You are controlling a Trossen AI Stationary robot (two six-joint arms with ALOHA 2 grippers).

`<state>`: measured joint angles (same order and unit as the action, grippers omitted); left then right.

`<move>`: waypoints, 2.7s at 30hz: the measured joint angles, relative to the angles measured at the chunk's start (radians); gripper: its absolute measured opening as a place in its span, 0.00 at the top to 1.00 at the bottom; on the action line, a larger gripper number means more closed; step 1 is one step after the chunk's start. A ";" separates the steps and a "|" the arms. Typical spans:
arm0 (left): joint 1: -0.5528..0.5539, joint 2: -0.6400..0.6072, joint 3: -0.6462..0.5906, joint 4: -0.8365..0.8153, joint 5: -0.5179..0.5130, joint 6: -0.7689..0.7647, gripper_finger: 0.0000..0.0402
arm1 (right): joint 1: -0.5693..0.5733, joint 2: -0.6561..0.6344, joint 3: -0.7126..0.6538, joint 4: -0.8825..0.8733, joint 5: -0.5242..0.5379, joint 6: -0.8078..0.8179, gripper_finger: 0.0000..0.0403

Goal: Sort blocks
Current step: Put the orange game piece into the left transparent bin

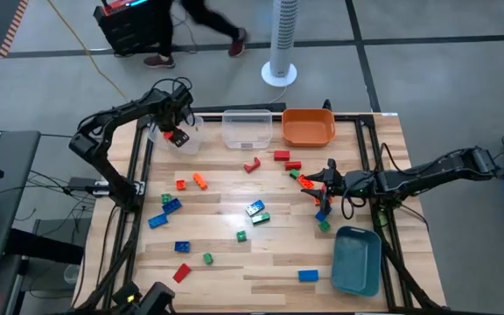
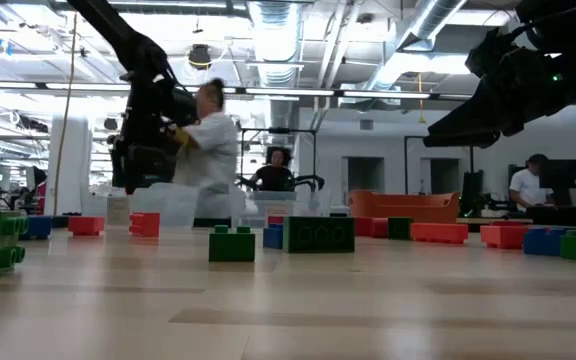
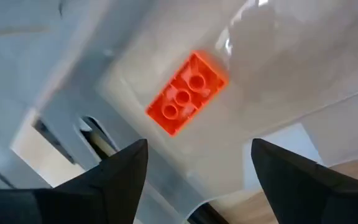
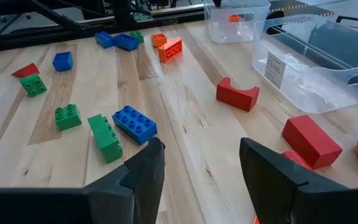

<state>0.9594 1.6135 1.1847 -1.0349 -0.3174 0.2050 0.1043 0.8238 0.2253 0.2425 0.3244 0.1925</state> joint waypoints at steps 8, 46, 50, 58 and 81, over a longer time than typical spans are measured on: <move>-0.243 -0.202 -0.027 -0.033 0.085 0.257 0.35 | -0.020 0.001 0.000 -0.004 0.000 -0.007 0.46; -0.785 0.106 -0.200 0.134 0.031 0.463 0.39 | -0.046 0.001 0.000 0.031 -0.001 -0.063 0.46; -0.785 0.122 -0.200 0.134 0.016 0.457 0.54 | -0.046 0.001 0.000 0.032 -0.001 -0.062 0.46; -0.782 0.066 -0.200 0.120 0.061 0.304 0.80 | -0.046 0.001 0.000 0.032 -0.001 -0.055 0.46; -0.180 -0.178 -0.137 0.027 -0.047 0.079 0.80 | -0.069 0.072 0.087 0.032 0.001 -0.081 0.46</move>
<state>0.7796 1.4355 1.0472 -1.0077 -0.3644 0.2839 0.0349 0.8954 0.3122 0.2741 0.3252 0.1112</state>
